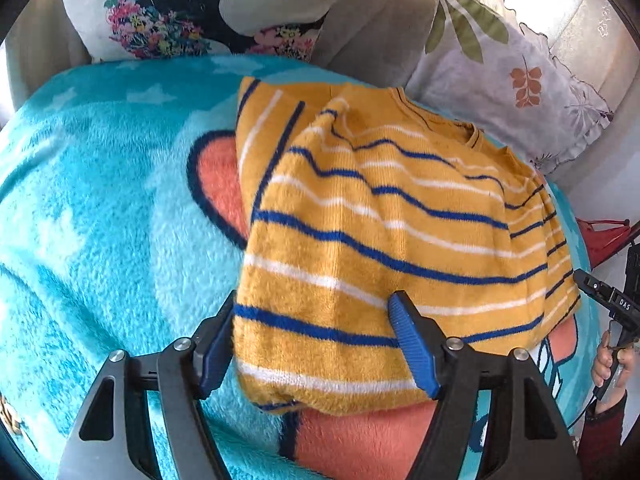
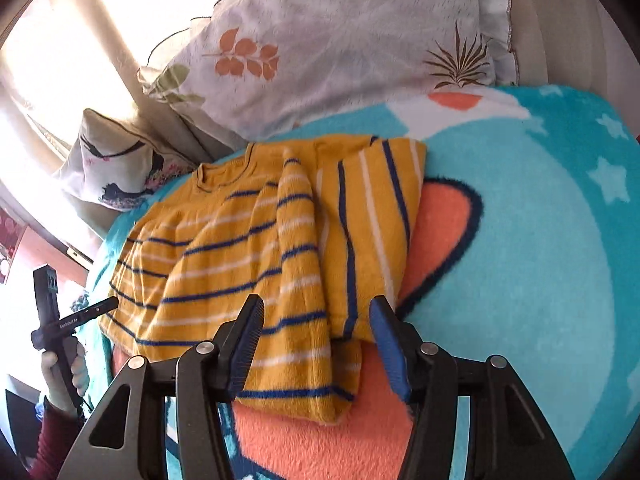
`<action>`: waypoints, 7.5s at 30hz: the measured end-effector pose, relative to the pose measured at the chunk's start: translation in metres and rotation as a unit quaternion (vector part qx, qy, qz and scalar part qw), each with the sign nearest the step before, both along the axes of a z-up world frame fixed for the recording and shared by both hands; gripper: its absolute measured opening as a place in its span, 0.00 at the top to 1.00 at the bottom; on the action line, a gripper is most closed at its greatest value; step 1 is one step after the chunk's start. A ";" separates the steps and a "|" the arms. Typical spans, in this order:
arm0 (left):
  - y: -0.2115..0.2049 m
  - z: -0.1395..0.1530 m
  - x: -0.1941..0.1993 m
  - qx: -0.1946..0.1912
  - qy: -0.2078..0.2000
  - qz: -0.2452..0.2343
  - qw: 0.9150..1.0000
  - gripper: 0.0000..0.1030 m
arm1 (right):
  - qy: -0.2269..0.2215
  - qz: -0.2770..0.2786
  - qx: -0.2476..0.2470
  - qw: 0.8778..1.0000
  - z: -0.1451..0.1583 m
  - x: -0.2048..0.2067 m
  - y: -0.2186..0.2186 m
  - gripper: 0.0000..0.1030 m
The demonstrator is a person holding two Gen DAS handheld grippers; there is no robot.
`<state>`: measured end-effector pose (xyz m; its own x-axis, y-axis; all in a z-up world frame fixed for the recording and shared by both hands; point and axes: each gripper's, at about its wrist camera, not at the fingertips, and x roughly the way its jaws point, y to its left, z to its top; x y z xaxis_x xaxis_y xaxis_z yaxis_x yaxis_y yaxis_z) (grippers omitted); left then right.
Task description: Fold small clothes
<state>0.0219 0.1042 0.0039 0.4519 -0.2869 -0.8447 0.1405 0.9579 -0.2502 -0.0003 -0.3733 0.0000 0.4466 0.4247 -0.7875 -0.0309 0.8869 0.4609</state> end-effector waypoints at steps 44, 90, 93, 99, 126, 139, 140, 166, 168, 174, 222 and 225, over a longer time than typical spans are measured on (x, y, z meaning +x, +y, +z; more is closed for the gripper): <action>-0.056 -0.014 0.105 -0.035 -0.075 0.023 0.996 0.40 | -0.027 -0.019 0.011 0.999 -0.027 0.137 0.046 0.96; 0.041 -0.018 -0.033 -0.151 -0.049 0.119 0.980 0.28 | -0.025 0.162 -0.012 0.986 0.061 0.053 0.211 0.37; 0.044 -0.023 -0.042 -0.200 -0.059 0.117 0.971 0.28 | -0.008 0.212 -0.017 0.977 0.058 0.068 0.261 0.37; 0.048 -0.032 -0.045 -0.231 -0.046 0.113 0.965 0.62 | 0.028 0.280 -0.045 0.959 0.045 0.104 0.353 0.37; 0.056 0.013 -0.086 -0.260 -0.075 0.096 0.958 0.58 | -0.006 0.241 -0.131 0.962 0.053 0.119 0.377 0.89; -0.014 0.033 -0.091 -0.219 -0.058 0.059 0.972 0.50 | 0.001 0.017 -0.027 0.999 0.052 0.103 0.061 0.90; -0.024 0.030 -0.088 -0.215 -0.050 0.053 0.974 0.50 | 0.009 0.001 -0.019 1.000 0.045 0.099 0.040 0.90; -0.190 -0.011 -0.052 -0.082 0.025 -0.095 0.992 0.43 | -0.057 -0.012 -0.006 0.998 0.052 0.018 -0.018 0.43; -0.186 -0.006 -0.059 -0.091 0.021 -0.096 0.991 0.43 | -0.040 0.005 -0.002 0.999 0.044 0.020 -0.006 0.43; -0.166 0.010 -0.073 -0.090 0.007 -0.099 0.991 0.43 | 0.022 0.031 0.019 0.999 0.001 -0.002 -0.007 0.93; -0.185 0.023 0.019 -0.181 -0.004 -0.083 0.980 0.62 | -0.019 -0.028 0.083 0.996 0.029 0.075 -0.003 0.74; -0.167 0.042 0.018 -0.174 -0.025 -0.074 0.982 0.62 | -0.051 -0.005 0.087 0.995 0.053 0.075 0.020 0.74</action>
